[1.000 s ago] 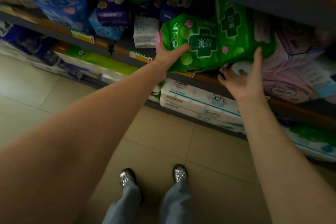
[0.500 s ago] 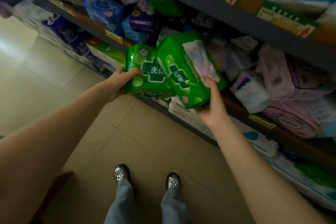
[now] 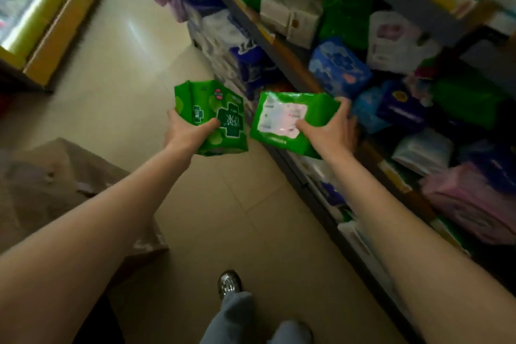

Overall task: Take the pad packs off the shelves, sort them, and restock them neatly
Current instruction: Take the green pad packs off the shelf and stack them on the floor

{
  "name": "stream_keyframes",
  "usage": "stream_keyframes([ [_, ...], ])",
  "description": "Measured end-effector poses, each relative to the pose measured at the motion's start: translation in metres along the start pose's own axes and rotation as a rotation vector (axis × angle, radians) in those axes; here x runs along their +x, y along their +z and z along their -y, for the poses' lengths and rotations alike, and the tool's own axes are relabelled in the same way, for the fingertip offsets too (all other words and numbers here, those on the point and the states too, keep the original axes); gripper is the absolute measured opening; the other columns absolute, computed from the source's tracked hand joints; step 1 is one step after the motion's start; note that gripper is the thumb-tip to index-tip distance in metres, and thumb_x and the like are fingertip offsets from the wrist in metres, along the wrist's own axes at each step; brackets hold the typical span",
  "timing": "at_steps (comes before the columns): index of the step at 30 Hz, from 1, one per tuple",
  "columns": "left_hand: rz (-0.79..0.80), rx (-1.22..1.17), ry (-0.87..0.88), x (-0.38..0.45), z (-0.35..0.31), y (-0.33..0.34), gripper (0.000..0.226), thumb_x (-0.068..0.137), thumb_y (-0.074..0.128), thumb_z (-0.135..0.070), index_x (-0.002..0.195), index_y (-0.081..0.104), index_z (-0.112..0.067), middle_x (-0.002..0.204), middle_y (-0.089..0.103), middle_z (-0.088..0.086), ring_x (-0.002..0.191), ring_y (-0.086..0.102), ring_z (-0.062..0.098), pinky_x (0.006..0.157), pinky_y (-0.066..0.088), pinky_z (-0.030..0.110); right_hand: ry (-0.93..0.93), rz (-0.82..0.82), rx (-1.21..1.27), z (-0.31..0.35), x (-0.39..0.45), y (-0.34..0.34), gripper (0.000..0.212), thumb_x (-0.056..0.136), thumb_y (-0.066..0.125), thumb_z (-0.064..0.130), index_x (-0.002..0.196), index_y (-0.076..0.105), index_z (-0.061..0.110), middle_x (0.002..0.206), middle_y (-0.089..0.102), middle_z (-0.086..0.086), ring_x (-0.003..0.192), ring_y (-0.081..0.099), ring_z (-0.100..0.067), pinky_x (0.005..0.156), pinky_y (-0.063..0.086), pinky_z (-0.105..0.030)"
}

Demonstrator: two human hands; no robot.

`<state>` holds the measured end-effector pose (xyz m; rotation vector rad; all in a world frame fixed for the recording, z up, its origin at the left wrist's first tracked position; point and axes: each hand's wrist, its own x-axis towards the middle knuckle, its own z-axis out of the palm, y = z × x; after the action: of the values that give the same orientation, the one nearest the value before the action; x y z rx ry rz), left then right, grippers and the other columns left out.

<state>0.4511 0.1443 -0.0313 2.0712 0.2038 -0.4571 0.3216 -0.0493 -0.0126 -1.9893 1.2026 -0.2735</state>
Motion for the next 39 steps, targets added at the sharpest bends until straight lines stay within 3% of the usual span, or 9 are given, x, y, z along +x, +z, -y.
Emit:
stream_keyframes([
  [5, 0.001, -0.031, 0.007, 0.07, -0.014, -0.017, 0.073, 0.073, 0.077, -0.033, 0.129, 0.034, -0.015, 0.119, 0.054, 0.005, 0.107, 0.056, 0.026, 0.093, 0.05, 0.044, -0.368, 0.113, -0.4, 0.09, 0.028, 0.063, 0.092, 0.071, 0.069, 0.057, 0.143, 0.018, 0.03, 0.136, 0.035, -0.013, 0.12, 0.044, -0.036, 0.099, 0.03, -0.046],
  [13, 0.156, -0.407, -0.376, 0.207, -0.01, -0.016, 0.054, 0.083, 0.065, -0.028, 0.129, 0.039, -0.019, 0.106, 0.06, 0.004, 0.073, 0.06, 0.015, 0.044, 0.047, 0.019, -0.604, 0.648, 0.03, 0.177, 0.15, 0.145, 0.052, 0.088, 0.053, -0.002, 0.135, 0.044, 0.016, 0.131, 0.048, -0.002, 0.082, 0.051, 0.0, 0.075, 0.047, -0.006],
  [16, 0.243, -0.335, -0.424, 0.261, -0.023, -0.039, 0.049, 0.086, 0.057, -0.036, 0.13, 0.045, -0.019, 0.092, 0.064, -0.001, 0.066, 0.06, 0.01, 0.05, 0.045, 0.018, -0.515, 0.749, 0.17, 0.209, 0.195, 0.167, 0.045, 0.089, 0.05, -0.008, 0.13, 0.05, 0.01, 0.13, 0.039, 0.0, 0.096, 0.054, -0.007, 0.075, 0.055, -0.017],
  [19, 0.314, -0.286, -0.394, 0.302, -0.047, -0.059, 0.056, 0.079, 0.063, -0.038, 0.129, 0.047, -0.019, 0.092, 0.066, -0.001, 0.07, 0.063, 0.012, 0.05, 0.049, 0.018, -0.736, 0.695, -0.237, 0.248, 0.228, 0.2, 0.05, 0.086, 0.064, 0.007, 0.133, 0.048, 0.012, 0.136, 0.036, -0.006, 0.114, 0.047, -0.018, 0.088, 0.041, -0.017],
  [21, 0.38, -0.253, -0.367, 0.325, -0.056, -0.075, 0.077, 0.053, 0.075, -0.043, 0.122, 0.049, -0.022, 0.095, 0.069, 0.001, 0.07, 0.069, 0.013, 0.05, 0.052, 0.019, -0.781, 0.699, -0.538, 0.271, 0.252, 0.218, 0.081, 0.078, 0.075, 0.027, 0.146, 0.03, 0.022, 0.148, 0.024, -0.006, 0.135, 0.025, -0.025, 0.109, 0.025, -0.037],
  [24, 0.515, -0.248, -0.355, 0.361, -0.054, -0.097, 0.091, 0.03, 0.087, -0.042, 0.112, 0.054, -0.021, 0.096, 0.073, 0.004, 0.074, 0.071, 0.015, 0.055, 0.055, 0.023, -0.661, 0.923, -0.685, 0.29, 0.281, 0.241, 0.11, 0.065, 0.073, 0.057, 0.151, 0.011, 0.029, 0.158, 0.005, -0.005, 0.145, 0.006, -0.027, 0.116, 0.014, -0.048],
  [28, 0.618, -0.287, -0.394, 0.402, -0.046, -0.109, 0.052, 0.052, 0.075, -0.023, 0.1, 0.058, -0.016, 0.077, 0.074, -0.001, 0.064, 0.069, 0.011, 0.051, 0.054, 0.019, -0.323, 1.287, -0.395, 0.298, 0.287, 0.287, 0.074, 0.063, 0.059, 0.063, 0.129, 0.047, 0.033, 0.125, 0.061, -0.001, 0.106, 0.063, -0.015, 0.093, 0.05, -0.034],
  [34, 0.557, -0.288, -0.527, 0.481, -0.031, -0.129, 0.027, 0.073, 0.065, -0.03, 0.093, 0.059, -0.013, 0.065, 0.072, -0.001, 0.053, 0.066, 0.01, 0.048, 0.052, 0.018, 0.026, 1.385, -0.109, 0.311, 0.301, 0.362, 0.04, 0.083, 0.049, 0.055, 0.115, 0.052, 0.032, 0.113, 0.067, 0.001, 0.099, 0.066, -0.013, 0.09, 0.052, -0.029],
  [39, 0.359, -0.169, -0.6, 0.556, -0.01, -0.146, 0.024, 0.085, 0.057, -0.041, 0.094, 0.057, -0.019, 0.062, 0.068, -0.004, 0.053, 0.063, 0.008, 0.048, 0.045, 0.015, 0.359, 1.476, 0.338, 0.282, 0.304, 0.43, 0.068, 0.066, 0.073, 0.054, 0.125, 0.053, 0.024, 0.124, 0.064, -0.002, 0.115, 0.059, -0.018, 0.103, 0.042, -0.037],
])
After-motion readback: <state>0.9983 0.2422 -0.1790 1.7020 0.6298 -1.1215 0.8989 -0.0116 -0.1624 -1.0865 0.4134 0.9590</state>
